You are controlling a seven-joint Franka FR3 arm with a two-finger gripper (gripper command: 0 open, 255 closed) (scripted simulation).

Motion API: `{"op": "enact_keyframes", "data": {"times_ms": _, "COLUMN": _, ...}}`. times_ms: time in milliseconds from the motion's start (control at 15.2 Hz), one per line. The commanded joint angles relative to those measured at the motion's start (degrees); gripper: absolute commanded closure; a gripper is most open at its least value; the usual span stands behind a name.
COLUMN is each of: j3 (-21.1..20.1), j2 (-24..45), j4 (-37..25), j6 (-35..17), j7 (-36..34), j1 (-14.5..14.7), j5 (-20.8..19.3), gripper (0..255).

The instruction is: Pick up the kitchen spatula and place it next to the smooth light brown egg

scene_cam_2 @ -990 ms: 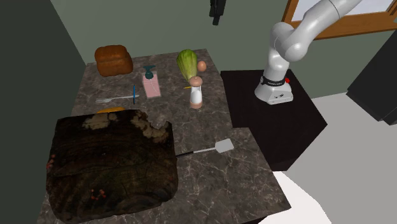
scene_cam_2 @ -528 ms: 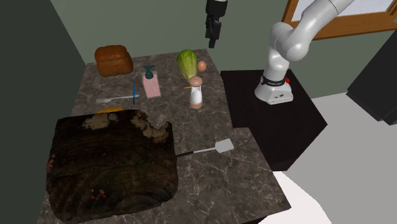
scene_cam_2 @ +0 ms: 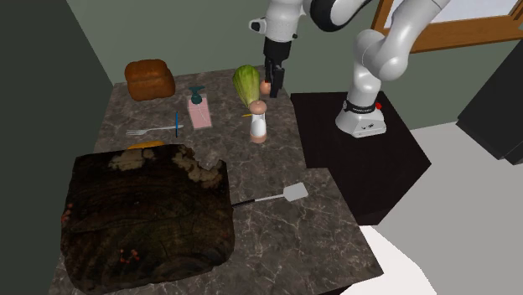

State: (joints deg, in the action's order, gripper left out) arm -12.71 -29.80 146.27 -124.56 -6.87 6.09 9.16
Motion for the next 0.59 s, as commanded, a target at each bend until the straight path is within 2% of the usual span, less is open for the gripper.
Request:
{"op": "enact_keyframes", "data": {"times_ms": 0, "j3": -1.7, "j2": 2.5, "j4": 0.9, "j6": -3.3, "j7": -1.4, "j1": 0.8, "j5": 0.8, "gripper": 0}}
{"op": "enact_keyframes", "data": {"times_ms": 528, "j3": -8.5, "j2": 17.6, "j4": -1.3, "j6": -15.3, "j7": -8.1, "j1": 2.4, "j5": 0.2, "gripper": 0}}
